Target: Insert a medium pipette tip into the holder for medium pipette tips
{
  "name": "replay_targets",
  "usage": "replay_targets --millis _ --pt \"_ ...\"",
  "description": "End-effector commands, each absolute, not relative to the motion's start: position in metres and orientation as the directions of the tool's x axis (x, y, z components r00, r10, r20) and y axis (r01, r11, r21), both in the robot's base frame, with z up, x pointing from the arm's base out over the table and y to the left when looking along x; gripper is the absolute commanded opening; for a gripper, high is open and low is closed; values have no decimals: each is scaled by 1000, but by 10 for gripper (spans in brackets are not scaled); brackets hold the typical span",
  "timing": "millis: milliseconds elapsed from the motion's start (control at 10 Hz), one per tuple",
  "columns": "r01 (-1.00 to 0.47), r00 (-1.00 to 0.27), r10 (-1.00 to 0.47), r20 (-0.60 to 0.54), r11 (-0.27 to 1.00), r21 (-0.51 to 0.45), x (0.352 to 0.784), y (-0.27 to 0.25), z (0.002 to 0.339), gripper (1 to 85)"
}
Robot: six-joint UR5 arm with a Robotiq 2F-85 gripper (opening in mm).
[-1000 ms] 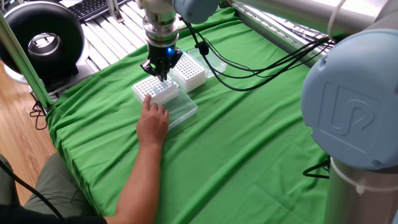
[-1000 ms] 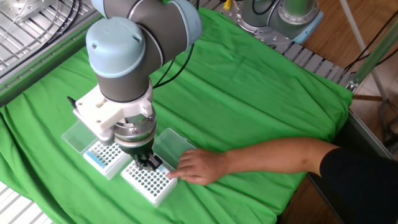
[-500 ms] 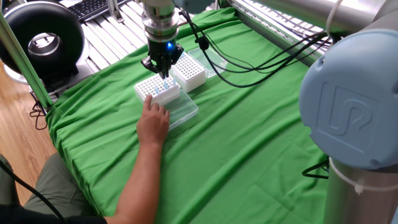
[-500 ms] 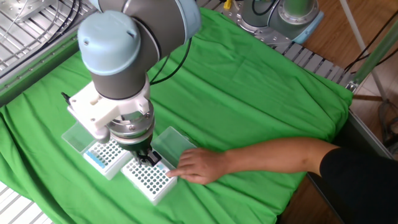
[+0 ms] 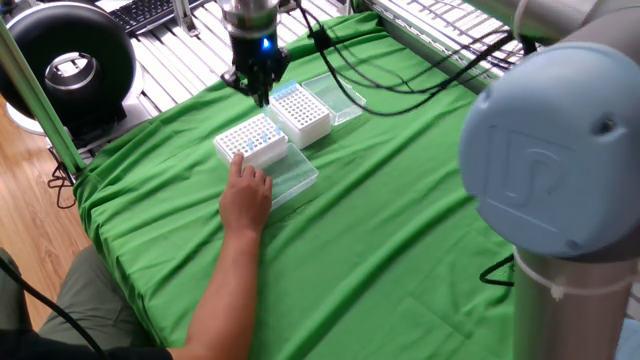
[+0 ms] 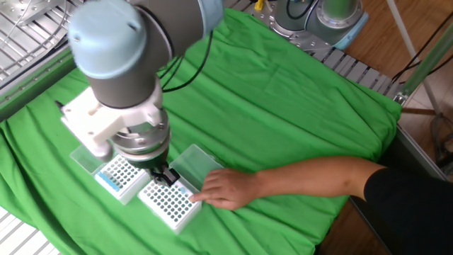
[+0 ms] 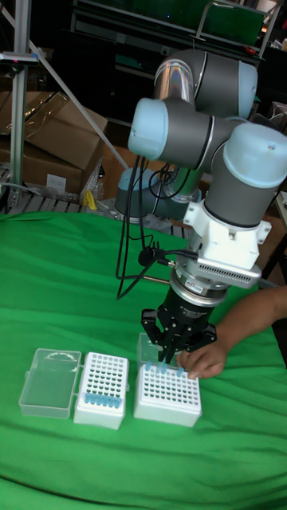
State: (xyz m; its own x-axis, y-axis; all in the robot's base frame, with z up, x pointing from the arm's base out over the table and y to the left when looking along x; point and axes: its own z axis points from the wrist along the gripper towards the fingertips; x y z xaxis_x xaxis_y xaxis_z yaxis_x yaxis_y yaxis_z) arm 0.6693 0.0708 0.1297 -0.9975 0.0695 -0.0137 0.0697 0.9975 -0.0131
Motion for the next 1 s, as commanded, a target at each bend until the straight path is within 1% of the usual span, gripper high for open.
replay_targets --millis 0,200,400,600,900 --pt "28 -1000 28 -5 999 -19 684 59 155 10" --pt "-32 -999 -33 -21 998 -56 696 36 163 10" --pt "-68 -997 -70 -31 997 -44 706 16 169 10" --pt "-87 -995 -89 -51 996 -36 712 0 166 10" --pt "-126 -988 -131 -85 990 -56 723 -18 159 10"
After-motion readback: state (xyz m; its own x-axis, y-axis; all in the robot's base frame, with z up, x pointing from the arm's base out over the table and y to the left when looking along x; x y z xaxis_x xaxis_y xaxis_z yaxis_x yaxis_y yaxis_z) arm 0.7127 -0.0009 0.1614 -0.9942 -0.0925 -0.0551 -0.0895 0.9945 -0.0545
